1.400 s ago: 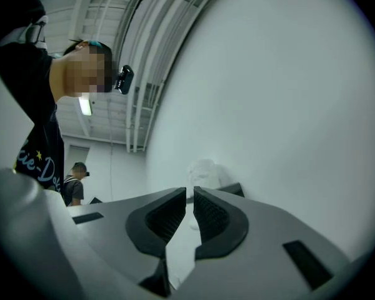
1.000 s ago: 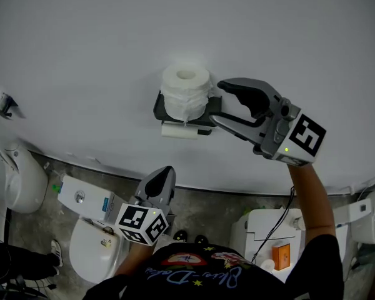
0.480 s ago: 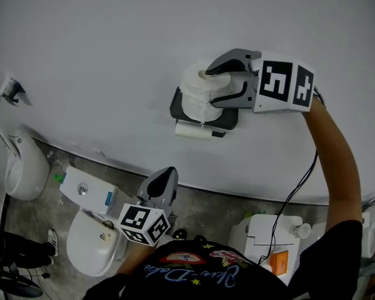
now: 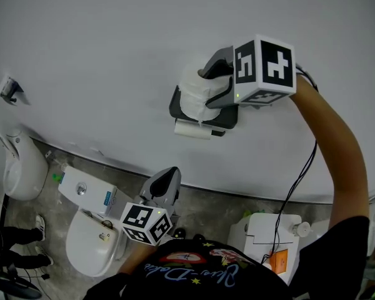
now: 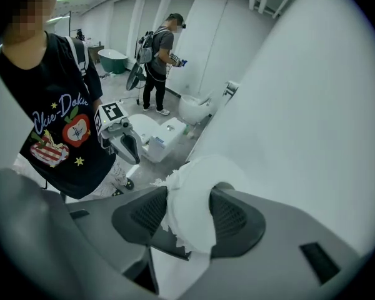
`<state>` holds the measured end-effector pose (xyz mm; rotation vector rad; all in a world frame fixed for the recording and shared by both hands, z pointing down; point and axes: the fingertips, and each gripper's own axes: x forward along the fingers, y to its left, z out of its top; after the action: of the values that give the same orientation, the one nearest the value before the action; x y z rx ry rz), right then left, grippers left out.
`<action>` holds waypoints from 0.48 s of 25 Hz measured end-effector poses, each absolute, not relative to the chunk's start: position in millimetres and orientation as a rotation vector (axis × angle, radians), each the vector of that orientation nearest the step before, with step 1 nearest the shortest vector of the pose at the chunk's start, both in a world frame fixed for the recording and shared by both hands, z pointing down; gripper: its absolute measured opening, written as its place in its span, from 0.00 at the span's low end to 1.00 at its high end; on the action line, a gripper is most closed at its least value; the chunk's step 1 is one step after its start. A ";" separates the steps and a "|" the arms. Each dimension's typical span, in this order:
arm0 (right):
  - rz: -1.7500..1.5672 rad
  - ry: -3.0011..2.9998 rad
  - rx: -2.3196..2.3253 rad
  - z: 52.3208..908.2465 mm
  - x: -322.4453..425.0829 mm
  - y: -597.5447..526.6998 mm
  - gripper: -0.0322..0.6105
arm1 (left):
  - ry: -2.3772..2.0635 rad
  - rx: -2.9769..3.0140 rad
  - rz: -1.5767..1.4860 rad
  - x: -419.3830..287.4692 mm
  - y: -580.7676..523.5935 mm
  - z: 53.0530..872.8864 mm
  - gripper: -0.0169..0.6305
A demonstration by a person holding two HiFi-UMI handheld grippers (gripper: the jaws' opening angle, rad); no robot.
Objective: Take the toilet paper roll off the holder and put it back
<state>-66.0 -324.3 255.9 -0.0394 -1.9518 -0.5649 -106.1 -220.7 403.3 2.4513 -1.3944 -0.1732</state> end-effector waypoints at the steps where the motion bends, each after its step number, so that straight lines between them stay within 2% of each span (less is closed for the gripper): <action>1: -0.573 -1.975 -0.028 254.6 -64.5 -323.7 0.40 | -1.391 2.454 -0.172 -105.3 -220.6 402.9 0.02; 6: -0.628 -2.223 0.170 233.9 -50.0 -315.5 0.37 | -1.381 2.462 -0.164 -103.2 -219.1 400.8 0.02; 12: -0.579 -2.771 0.507 167.8 -15.7 -290.8 0.35 | -1.357 2.546 -0.126 -90.7 -216.5 391.9 0.02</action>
<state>-15.7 -290.8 167.8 0.5066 -2.7708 -0.5785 -90.7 -216.5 391.9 2.5464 -1.3572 -0.1264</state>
